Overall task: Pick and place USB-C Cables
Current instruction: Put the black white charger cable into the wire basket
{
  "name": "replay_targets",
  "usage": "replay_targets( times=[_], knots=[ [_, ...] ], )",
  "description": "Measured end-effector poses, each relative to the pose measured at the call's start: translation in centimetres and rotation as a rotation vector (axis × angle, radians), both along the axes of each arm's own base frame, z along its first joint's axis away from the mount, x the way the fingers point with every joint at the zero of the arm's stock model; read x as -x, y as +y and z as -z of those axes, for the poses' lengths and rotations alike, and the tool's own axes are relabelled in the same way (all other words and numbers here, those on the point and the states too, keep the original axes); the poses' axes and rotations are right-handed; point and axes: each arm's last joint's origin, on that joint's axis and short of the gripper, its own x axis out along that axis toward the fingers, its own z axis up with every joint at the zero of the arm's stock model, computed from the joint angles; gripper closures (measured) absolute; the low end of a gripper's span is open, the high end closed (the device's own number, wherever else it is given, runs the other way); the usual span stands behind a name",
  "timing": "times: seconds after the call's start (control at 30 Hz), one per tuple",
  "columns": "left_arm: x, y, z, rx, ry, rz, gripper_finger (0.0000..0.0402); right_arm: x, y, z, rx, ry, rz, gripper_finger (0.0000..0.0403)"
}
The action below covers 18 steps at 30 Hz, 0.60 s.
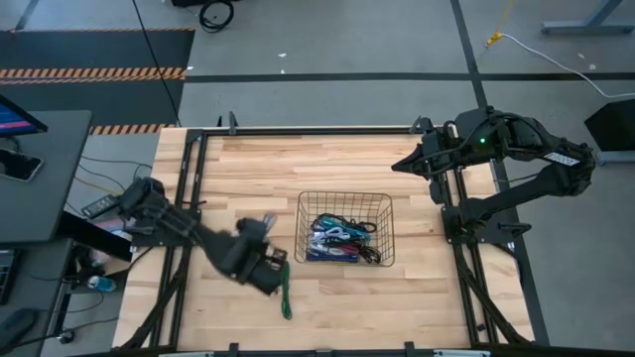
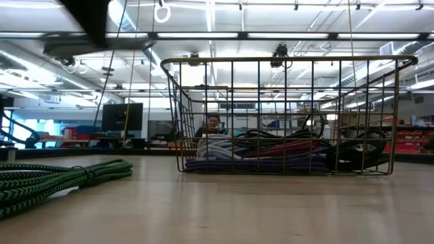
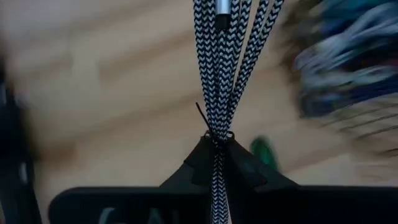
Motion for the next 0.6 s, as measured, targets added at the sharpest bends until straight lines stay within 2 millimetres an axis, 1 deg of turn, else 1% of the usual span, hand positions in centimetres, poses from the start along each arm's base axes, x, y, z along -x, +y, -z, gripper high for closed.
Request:
replay_targets(
  times=[0.17,0.3,0.43,0.6],
  knots=[
    [-2.7,3.8,-3.9,-0.144,-0.040,0.179,0.0381,0.0,0.0,0.0,-0.004,0.000,0.002,0.0399],
    [-4.2,6.8,-6.0,-0.219,-0.030,0.300,0.0381,0.0,0.0,0.0,-0.007,0.000,0.004,0.0399],
    [-5.8,9.2,-6.8,-0.279,-0.035,0.427,0.0382,0.0,0.0,0.0,-0.007,-0.001,0.004,0.0399],
    [-8.0,11.4,-7.0,-0.333,-0.073,0.570,0.0382,0.0,0.0,0.0,-0.008,-0.001,0.004,0.0399]
  ],
)
